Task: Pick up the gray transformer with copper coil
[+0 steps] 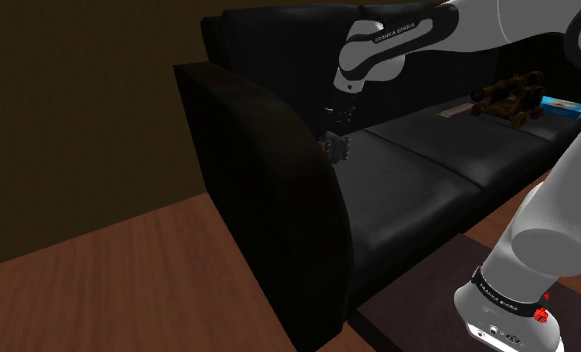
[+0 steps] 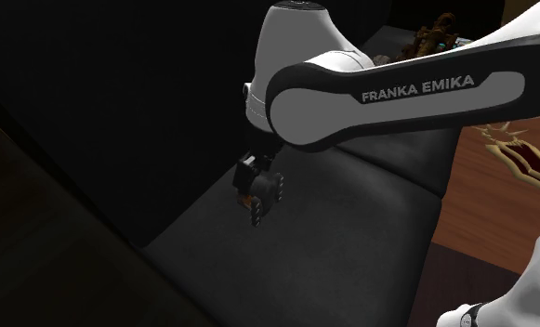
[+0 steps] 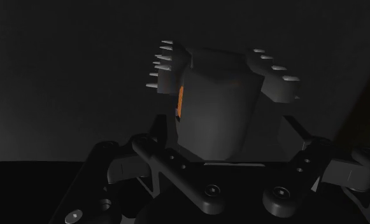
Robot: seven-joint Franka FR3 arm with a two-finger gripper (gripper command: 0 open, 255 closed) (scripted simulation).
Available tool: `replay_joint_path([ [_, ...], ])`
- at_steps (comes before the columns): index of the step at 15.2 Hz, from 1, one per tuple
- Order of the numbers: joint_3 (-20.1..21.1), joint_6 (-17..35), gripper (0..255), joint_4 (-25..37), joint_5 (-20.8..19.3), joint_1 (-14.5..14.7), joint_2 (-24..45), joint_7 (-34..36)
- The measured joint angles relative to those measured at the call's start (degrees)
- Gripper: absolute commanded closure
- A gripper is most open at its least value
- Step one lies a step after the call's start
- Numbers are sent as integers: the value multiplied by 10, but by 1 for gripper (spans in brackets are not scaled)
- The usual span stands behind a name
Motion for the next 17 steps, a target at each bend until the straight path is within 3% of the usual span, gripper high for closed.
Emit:
replay_joint_path([
  [3, 0, 20, 0, -15, 3, 0, 6, -5],
  [4, 0, 23, 255, -17, 4, 0, 6, -6],
  [17, -1, 12, 255, -8, 2, -1, 3, -4],
])
